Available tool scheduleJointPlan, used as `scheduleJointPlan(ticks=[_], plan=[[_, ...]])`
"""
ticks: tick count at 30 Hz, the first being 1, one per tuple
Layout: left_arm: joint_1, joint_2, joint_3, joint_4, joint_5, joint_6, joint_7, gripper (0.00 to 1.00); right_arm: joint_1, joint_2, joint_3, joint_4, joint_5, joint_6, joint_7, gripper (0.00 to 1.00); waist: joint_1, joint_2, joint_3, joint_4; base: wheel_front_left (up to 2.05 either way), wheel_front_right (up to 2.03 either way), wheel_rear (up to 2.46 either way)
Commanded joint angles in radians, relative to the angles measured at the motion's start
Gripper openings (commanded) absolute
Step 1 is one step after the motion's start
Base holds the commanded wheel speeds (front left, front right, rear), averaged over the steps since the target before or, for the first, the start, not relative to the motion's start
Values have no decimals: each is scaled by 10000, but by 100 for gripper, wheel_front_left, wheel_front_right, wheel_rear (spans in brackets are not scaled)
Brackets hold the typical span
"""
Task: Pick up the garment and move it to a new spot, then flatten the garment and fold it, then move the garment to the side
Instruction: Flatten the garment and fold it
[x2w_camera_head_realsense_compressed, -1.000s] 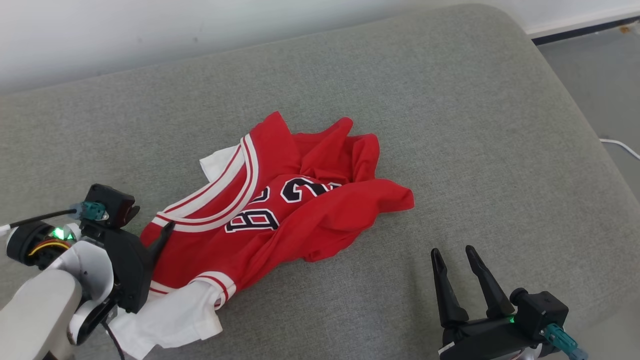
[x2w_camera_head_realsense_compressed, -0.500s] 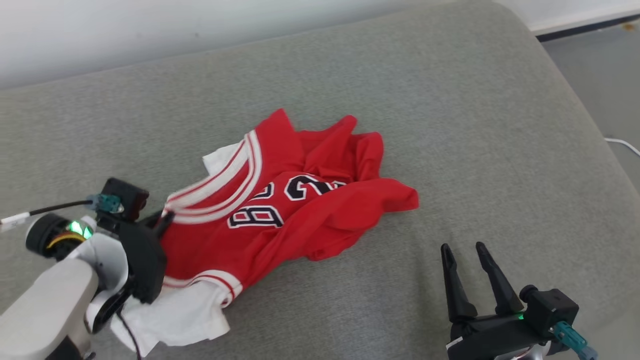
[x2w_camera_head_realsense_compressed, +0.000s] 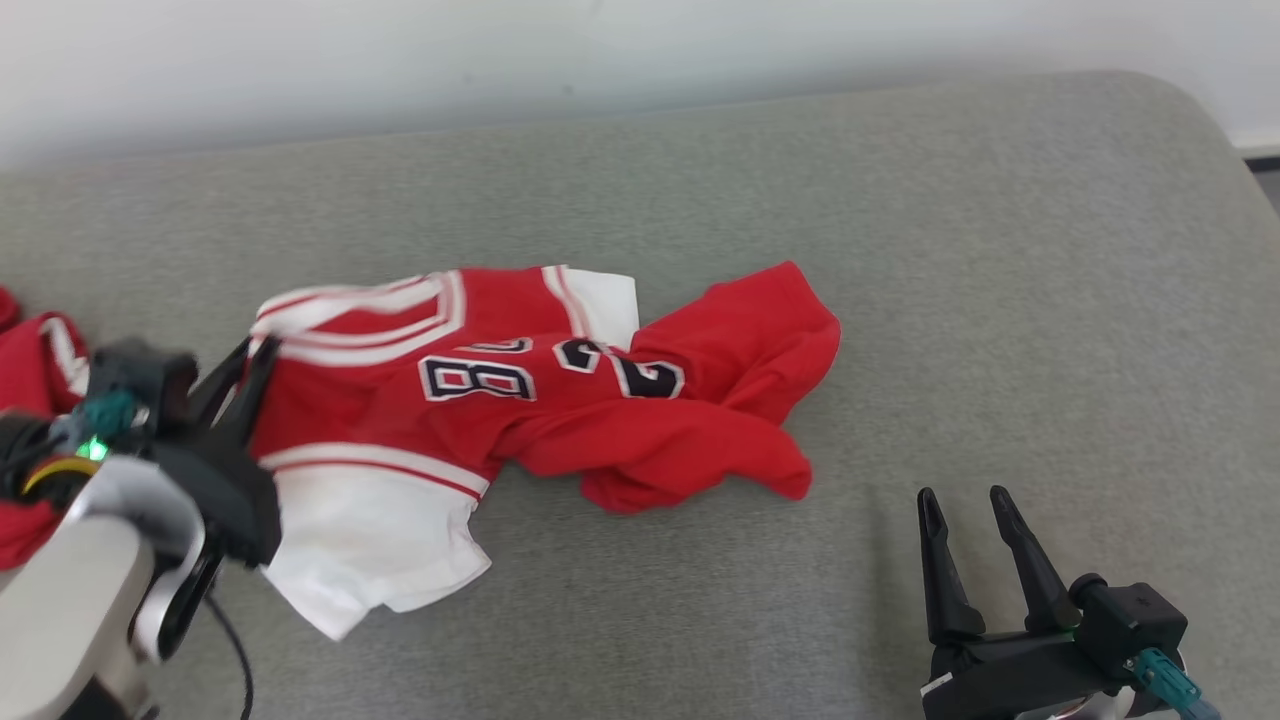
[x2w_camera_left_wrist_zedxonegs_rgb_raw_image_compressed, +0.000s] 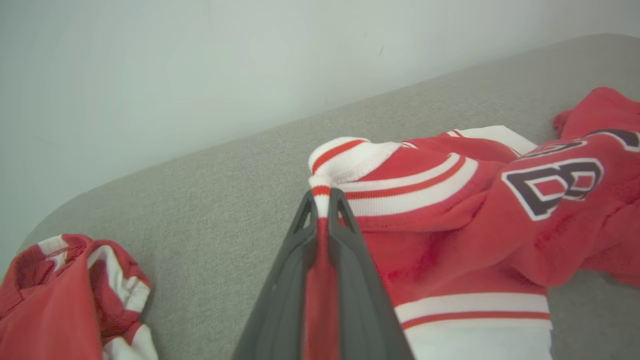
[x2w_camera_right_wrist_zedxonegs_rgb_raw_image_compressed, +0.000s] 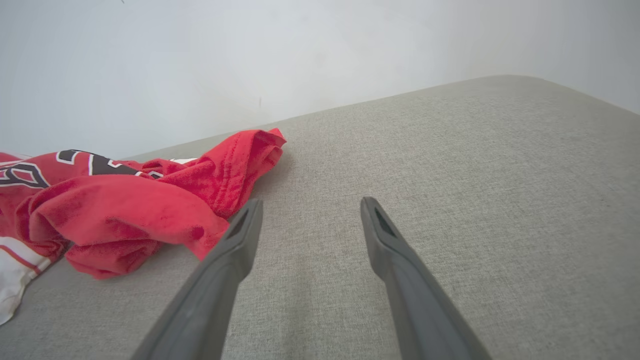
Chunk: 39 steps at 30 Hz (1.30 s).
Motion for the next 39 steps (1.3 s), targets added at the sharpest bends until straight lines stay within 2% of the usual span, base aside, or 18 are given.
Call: scheduleJointPlan(ticks=[1, 6, 7, 8, 12, 16, 20, 21, 25, 31, 36, 39], plan=[[461, 147, 95, 159, -166, 191, -220, 0, 43, 2, -37, 28, -78, -22, -4, 100, 0, -1, -186, 433, 0, 0, 0], [1008, 121, 210, 448, -177, 434, -828, 0, -19, 2, -2, 116, -161, -22, -4, 100, 0, -1, -200, 409, 0, 0, 0], [1097, 73, 247, 494, -159, 490, -1060, 28, -8, 2, 6, 130, -166, -22, -4, 100, 0, -1, -216, 401, 0, 0, 0], [1184, 6, 311, 553, -161, 571, -1330, 100, 12, 2, 13, 157, -154, -22, -4, 100, 0, -1, -260, 393, 0, 0, 0], [1468, -297, 632, 590, -201, 784, -2136, 100, 131, 3, -5, 168, -175, -22, -4, 100, 0, -1, -453, 411, 0, 0, 0], [1734, -571, 1154, 240, 80, 1101, -2386, 100, 221, -42, -80, 76, -237, -22, -4, 100, 0, -1, -708, 517, 0, 0, 0], [2417, -880, 2200, -862, 741, 1322, -2396, 100, 339, -119, -216, -35, -266, -22, -4, 100, 0, -1, -977, 668, 0, 0, 0], [2873, -1083, 2710, -1377, 1093, 1373, -2400, 100, 396, -133, -274, -69, -307, -22, -4, 100, 0, -1, -1101, 744, 0, 0, 0], [3875, -1649, 3601, -2252, 1794, 1379, -2403, 100, 566, -204, -360, -72, -314, -22, -4, 100, 0, -1, -1339, 904, 0, 0, 0], [5289, -2578, 4626, -3283, 2707, 1098, -2404, 100, 780, -287, -487, -106, -326, -22, -4, 100, 0, -1, -1615, 1107, 0, 0, 0], [5948, -3096, 5135, -3697, 3212, 822, -2405, 100, 944, -284, -591, -136, -343, -22, -4, 100, 0, -1, -1762, 1255, 0, 0, 0], [6411, -3475, 5512, -3952, 3623, 463, -2404, 100, 1057, -303, -653, -139, -295, -22, -4, 100, 0, -1, -1811, 1385, 0, 0, 0]])
